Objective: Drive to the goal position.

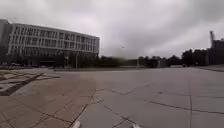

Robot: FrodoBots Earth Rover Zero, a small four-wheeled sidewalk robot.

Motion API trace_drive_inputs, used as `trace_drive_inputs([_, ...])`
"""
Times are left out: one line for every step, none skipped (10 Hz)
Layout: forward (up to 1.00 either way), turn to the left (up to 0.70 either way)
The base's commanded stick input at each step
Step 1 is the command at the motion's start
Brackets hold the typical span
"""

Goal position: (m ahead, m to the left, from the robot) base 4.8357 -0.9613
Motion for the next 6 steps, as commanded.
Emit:
trace_drive_inputs([0.7,0.0])
trace_drive_inputs([0.7,-0.02])
trace_drive_inputs([0.7,-0.14])
trace_drive_inputs([0.7,-0.27])
trace_drive_inputs([0.7,-0.32])
trace_drive_inputs([0.7,-0.33])
